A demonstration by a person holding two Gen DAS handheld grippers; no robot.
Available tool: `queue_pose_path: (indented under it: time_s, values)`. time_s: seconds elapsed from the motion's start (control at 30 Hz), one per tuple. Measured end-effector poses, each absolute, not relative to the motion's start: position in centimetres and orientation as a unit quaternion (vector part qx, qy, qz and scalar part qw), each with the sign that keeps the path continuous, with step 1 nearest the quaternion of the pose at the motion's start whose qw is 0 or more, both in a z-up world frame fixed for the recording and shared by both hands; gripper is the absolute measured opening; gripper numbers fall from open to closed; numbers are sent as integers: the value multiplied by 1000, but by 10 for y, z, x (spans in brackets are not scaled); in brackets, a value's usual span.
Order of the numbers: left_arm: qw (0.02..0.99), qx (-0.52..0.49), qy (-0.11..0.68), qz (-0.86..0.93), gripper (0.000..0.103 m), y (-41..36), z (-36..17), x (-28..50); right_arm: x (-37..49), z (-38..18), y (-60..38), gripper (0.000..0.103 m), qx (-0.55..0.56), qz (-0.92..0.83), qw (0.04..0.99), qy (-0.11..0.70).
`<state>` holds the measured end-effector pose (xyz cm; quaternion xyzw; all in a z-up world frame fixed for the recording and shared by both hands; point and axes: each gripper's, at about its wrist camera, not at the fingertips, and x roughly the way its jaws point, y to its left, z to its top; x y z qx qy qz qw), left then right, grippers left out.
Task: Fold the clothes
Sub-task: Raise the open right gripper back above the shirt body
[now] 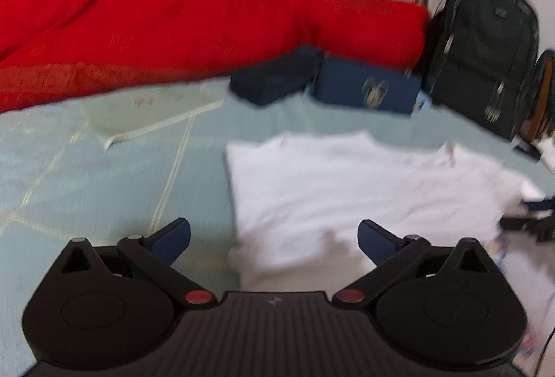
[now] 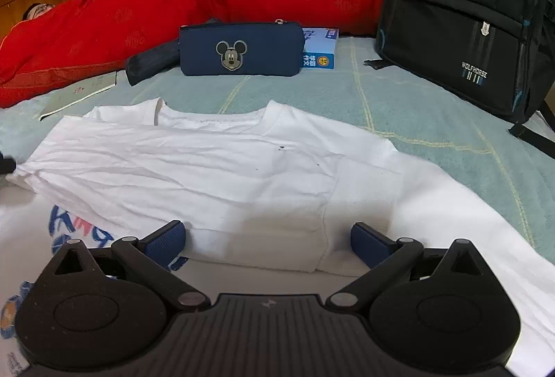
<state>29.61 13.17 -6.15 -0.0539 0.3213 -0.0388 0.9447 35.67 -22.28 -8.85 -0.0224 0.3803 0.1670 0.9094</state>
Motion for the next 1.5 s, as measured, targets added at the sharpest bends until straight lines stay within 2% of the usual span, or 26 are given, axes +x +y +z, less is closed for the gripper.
queue_pose_path:
  time_s: [0.17, 0.33, 0.53, 0.63, 0.73, 0.83, 0.93, 1.07, 1.2, 1.33, 1.5]
  values:
    - [940, -18, 324, -103, 102, 101, -67, 319, 330, -61, -227, 103, 15, 197, 903, 381]
    - [919, -49, 387, -66, 102, 114, -96, 342, 295, -59, -224, 103, 20, 225, 891, 395]
    - [929, -67, 356, -81, 102, 120, -67, 361, 266, -84, -213, 103, -21, 223, 878, 422]
    - [921, -94, 367, -91, 102, 120, -77, 384, 258, -86, -205, 103, -49, 211, 885, 412]
    - [916, -90, 390, -41, 100, 123, -94, 401, 260, -87, -207, 103, -38, 205, 884, 419]
    - [910, -132, 393, 15, 100, 145, -91, 406, 262, -88, -209, 103, -20, 200, 885, 420]
    - [915, -147, 376, -18, 101, 153, -69, 388, 261, -90, -209, 103, -20, 193, 888, 417]
    - [926, -93, 360, -60, 101, 144, -34, 352, 263, -90, -203, 103, -30, 183, 890, 416]
    - [913, -33, 382, -137, 102, 120, -10, 314, 263, -91, -204, 103, -34, 186, 893, 409]
    - [892, 4, 406, -199, 102, 94, -26, 273, 264, -88, -203, 103, -39, 185, 893, 409]
    - [873, 12, 454, -177, 102, 88, -74, 239, 256, -80, -204, 103, -47, 174, 893, 412]
